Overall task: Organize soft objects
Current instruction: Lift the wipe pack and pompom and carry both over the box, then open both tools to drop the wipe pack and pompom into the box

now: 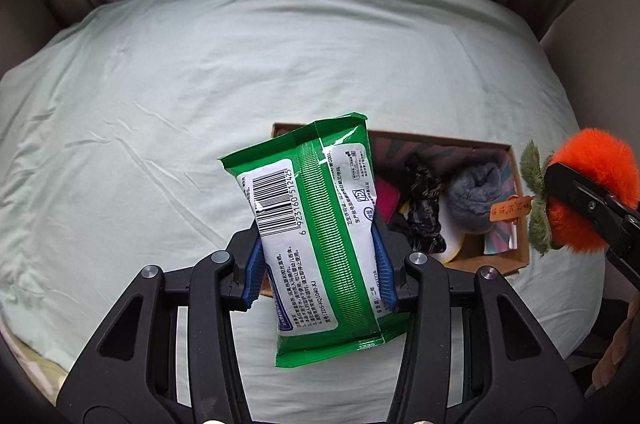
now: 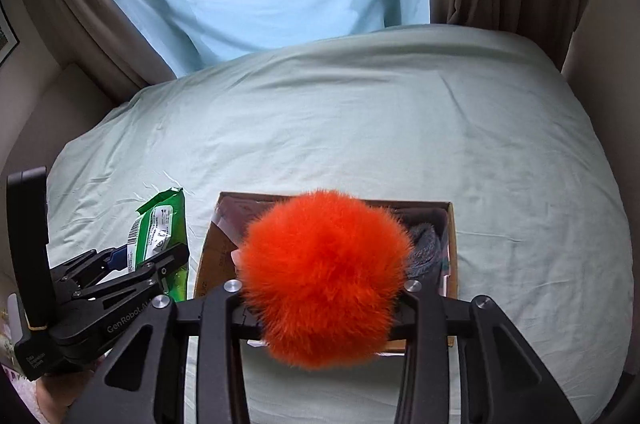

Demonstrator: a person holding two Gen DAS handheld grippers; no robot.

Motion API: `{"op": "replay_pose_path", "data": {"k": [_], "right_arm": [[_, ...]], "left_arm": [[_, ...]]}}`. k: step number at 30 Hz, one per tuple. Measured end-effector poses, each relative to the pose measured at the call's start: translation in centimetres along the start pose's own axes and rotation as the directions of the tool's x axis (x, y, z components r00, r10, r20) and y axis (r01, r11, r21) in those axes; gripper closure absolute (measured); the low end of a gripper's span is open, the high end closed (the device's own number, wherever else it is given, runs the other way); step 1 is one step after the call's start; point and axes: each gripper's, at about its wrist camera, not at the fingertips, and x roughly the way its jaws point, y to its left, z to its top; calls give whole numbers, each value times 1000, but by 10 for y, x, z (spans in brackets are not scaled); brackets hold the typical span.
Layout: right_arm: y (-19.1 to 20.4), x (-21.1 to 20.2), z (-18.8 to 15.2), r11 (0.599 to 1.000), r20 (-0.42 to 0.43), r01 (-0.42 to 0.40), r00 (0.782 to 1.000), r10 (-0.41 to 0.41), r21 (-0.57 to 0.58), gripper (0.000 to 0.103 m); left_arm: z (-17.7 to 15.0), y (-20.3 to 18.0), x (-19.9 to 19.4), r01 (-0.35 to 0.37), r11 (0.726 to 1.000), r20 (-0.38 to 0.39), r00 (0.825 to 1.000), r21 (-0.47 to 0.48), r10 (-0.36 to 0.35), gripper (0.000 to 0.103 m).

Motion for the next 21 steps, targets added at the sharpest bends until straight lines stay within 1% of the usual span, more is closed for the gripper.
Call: {"op": "replay_pose_path", "data": {"k": [1, 5, 7, 11, 13, 16, 18, 20, 21], "right_arm": [[0, 8, -2, 1000, -19, 3, 1000, -3, -1, 67], [1, 36, -11, 1000, -90, 9, 996, -9, -2, 67], [-1, 51, -16, 1000, -121, 18, 992, -19, -8, 67], [-12, 82, -22, 1000, -178, 24, 984, -23, 5, 67], [-15, 91, -25, 1000, -202, 30, 979, -27, 9, 67], [-20, 101, -27, 999, -241, 3, 971, 7, 41, 67], [-19, 103, -28, 999, -251, 7, 968, 2, 34, 67], [-19, 105, -27, 999, -259, -5, 966, 14, 36, 67], [-19, 105, -26, 999, -262, -13, 965, 24, 44, 65]], "left_arm": [[-3, 3, 8, 4, 1000, -18, 1000, 1, -4, 61], [-13, -5, 38, 27, 999, -67, 997, 26, -26, 61], [-16, -13, 57, 53, 998, -97, 994, 35, -50, 61], [-22, -26, 91, 73, 995, -151, 987, 68, -62, 61], [-26, -33, 99, 81, 992, -161, 985, 93, -65, 61], [-28, -39, 111, 88, 988, -179, 982, 127, -65, 61], [-26, -40, 117, 94, 985, -187, 980, 144, -66, 61], [-25, -43, 118, 97, 981, -187, 980, 167, -65, 61], [-24, -44, 117, 107, 978, -185, 980, 179, -73, 60]]}}
